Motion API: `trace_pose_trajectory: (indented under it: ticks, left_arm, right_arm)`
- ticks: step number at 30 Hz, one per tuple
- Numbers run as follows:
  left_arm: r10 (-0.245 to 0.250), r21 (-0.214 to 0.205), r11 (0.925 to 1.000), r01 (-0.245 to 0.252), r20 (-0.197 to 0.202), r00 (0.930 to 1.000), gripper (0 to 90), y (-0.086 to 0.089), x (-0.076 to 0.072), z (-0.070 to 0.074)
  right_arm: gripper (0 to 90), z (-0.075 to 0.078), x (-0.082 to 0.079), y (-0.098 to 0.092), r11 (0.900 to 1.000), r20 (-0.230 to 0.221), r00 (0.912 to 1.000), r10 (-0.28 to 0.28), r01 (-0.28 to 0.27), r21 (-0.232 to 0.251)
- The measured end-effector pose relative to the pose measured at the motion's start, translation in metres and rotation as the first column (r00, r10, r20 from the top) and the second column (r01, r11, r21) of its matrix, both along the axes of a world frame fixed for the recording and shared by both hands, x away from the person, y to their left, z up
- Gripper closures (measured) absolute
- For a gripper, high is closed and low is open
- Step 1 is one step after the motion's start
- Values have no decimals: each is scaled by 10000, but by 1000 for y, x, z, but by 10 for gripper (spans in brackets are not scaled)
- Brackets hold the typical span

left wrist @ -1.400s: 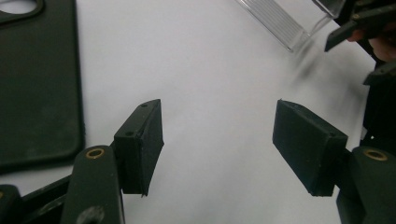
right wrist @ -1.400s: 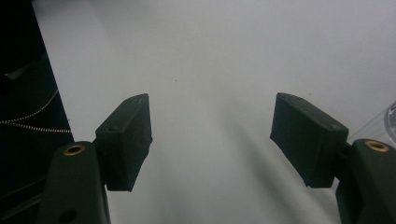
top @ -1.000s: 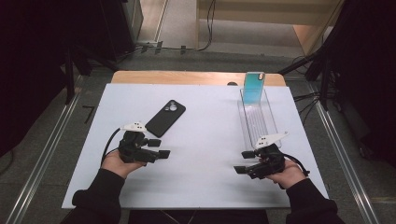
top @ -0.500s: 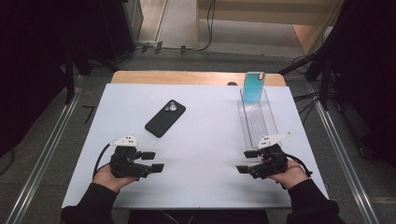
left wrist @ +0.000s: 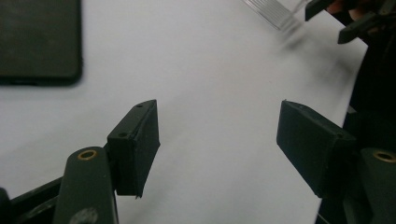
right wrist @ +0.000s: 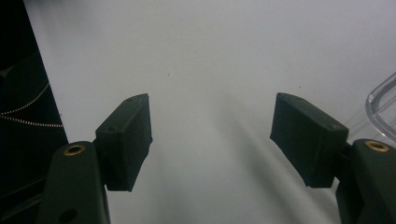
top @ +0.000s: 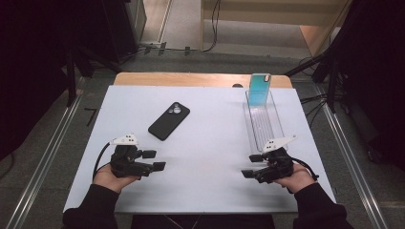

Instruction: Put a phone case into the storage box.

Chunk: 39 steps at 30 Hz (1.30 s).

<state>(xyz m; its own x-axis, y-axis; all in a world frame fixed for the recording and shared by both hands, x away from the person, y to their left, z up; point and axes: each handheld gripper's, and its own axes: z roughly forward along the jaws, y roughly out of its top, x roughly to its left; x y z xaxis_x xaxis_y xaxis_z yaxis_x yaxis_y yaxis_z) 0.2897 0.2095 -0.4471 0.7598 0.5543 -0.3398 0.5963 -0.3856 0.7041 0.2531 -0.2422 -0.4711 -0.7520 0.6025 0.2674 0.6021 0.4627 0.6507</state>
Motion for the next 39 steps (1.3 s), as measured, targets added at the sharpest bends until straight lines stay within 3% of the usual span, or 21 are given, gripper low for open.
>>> trace_pose_trajectory:
  ticks: [5,9,13,15,18,22,25,28,30,33,39]
  left_arm:
    - [-42,32,10000,42,249,9997,268,-3,11,5]
    - [-63,-69,10000,64,145,9999,262,-4,19,6]
    - [-138,-293,9995,132,-223,9997,126,-4,32,7]
    - [11,-389,9992,-20,-237,9997,0,-5,40,9]
    - [124,-306,9994,-132,-274,9995,0,-5,51,11]
    - [171,-44,9998,-171,52,9998,21,-6,63,13]
    - [59,-312,9995,-59,-11,10000,40,-6,74,13]
    - [248,38,9997,-249,184,9995,58,-7,83,13]
    - [308,-21,9995,-307,192,9993,57,-6,90,13]
    - [421,283,9987,-431,381,9984,57,-6,101,13]
    - [645,338,9972,-661,481,9968,58,-7,124,10]
  right_arm:
    - [271,0,0,0,10000,3,10000,14,-14,20]
    - [270,0,0,-1,10000,-35,10000,0,0,28]
    - [270,0,0,-2,10000,-45,10000,-42,42,28]
    - [271,0,1,-2,10000,-12,10000,-35,35,32]
    - [271,0,1,-2,10000,-25,10000,-28,28,50]
    - [270,0,1,-2,10000,-16,10000,-32,32,67]
    - [271,0,1,-2,10000,-42,10000,-47,48,88]
    - [270,0,1,-2,9999,-37,10000,-39,39,92]
    - [271,0,1,-2,10000,0,10000,-4,4,84]
    - [271,0,1,-2,10000,-4,10000,8,-8,75]
    - [271,-1,2,-1,10000,-58,10000,-24,25,15]
